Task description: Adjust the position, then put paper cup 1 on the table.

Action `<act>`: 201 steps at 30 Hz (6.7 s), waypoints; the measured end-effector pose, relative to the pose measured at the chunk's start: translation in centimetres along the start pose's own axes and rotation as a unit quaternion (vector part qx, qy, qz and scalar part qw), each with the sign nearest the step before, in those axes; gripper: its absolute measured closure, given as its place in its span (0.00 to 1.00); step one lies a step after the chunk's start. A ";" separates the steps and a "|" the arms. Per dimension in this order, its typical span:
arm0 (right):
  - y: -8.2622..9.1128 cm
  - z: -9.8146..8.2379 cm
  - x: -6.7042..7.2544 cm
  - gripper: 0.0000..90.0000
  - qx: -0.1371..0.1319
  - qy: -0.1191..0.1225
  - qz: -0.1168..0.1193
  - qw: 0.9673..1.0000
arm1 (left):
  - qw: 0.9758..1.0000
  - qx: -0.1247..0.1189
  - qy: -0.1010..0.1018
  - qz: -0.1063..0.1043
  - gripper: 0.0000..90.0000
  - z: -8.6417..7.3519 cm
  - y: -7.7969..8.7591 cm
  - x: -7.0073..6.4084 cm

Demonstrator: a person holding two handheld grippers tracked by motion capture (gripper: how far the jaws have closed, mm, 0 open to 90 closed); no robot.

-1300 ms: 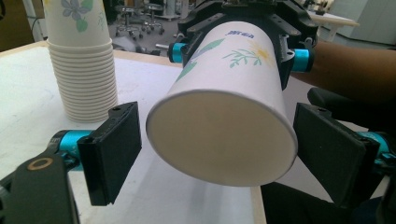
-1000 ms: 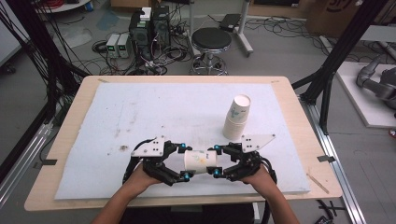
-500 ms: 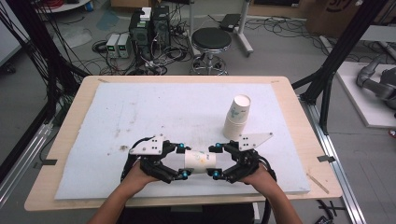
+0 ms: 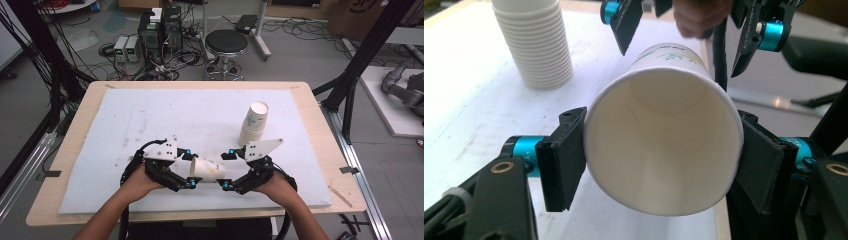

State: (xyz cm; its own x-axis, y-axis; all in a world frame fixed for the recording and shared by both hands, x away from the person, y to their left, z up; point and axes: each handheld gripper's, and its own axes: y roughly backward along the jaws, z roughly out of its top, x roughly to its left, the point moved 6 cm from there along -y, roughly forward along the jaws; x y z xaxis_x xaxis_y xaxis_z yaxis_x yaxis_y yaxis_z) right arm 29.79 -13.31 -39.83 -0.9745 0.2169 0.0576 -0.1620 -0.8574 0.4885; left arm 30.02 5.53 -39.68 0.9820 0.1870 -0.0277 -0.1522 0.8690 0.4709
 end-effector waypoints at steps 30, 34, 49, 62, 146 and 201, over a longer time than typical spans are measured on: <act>-3.6 1.7 0.2 0.24 0.162 0.121 -0.033 0.979 | 0.987 0.153 -0.036 0.016 0.32 1.3 -0.1 0.8; -4.3 1.6 0.3 0.29 0.174 0.129 -0.027 0.976 | 0.986 0.160 -0.038 0.014 0.32 1.3 -0.2 0.8; -5.3 1.2 0.3 0.38 0.198 0.130 -0.024 0.971 | 0.985 0.168 -0.042 0.014 0.32 1.2 -0.8 0.4; -5.3 0.5 0.1 0.41 0.190 0.103 -0.022 0.976 | 0.992 0.124 -0.029 0.024 0.23 1.2 -0.9 0.7; 3.5 -5.6 -4.4 0.40 -0.094 -0.055 -0.180 0.978 | 0.955 -0.165 0.130 0.211 0.20 -8.8 8.8 3.3; 8.6 -14.1 -7.4 0.24 0.033 -0.172 -0.280 0.944 | 0.954 -0.158 0.130 0.217 0.20 -9.4 8.5 3.5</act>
State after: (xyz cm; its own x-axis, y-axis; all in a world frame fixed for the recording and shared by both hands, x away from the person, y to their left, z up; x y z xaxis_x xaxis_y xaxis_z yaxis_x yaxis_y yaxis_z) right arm 33.43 -28.89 -48.32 -0.6294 0.7756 0.0486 -0.6153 -0.5355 0.5785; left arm 31.14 17.83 -44.04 0.7635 0.6329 -0.1282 -0.6051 0.7705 0.2002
